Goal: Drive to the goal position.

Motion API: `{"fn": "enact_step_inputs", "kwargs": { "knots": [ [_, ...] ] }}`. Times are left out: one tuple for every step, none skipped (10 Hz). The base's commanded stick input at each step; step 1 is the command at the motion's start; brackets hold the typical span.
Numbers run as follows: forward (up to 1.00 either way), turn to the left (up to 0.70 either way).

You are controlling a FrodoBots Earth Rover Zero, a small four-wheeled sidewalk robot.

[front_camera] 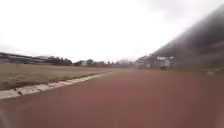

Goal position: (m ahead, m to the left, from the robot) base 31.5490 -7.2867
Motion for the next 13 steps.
{"fn": "enact_step_inputs", "kwargs": {
  "knots": [
    [1.00, 0.00],
    [1.00, 0.00],
    [1.00, 0.00],
    [1.00, 0.00],
    [1.00, 0.00],
    [1.00, 0.00],
    [1.00, 0.00],
    [1.00, 0.00],
    [1.00, 0.00],
    [1.00, 0.00],
    [1.00, 0.00],
    [1.00, 0.00],
    [1.00, 0.00]
  ]
}}
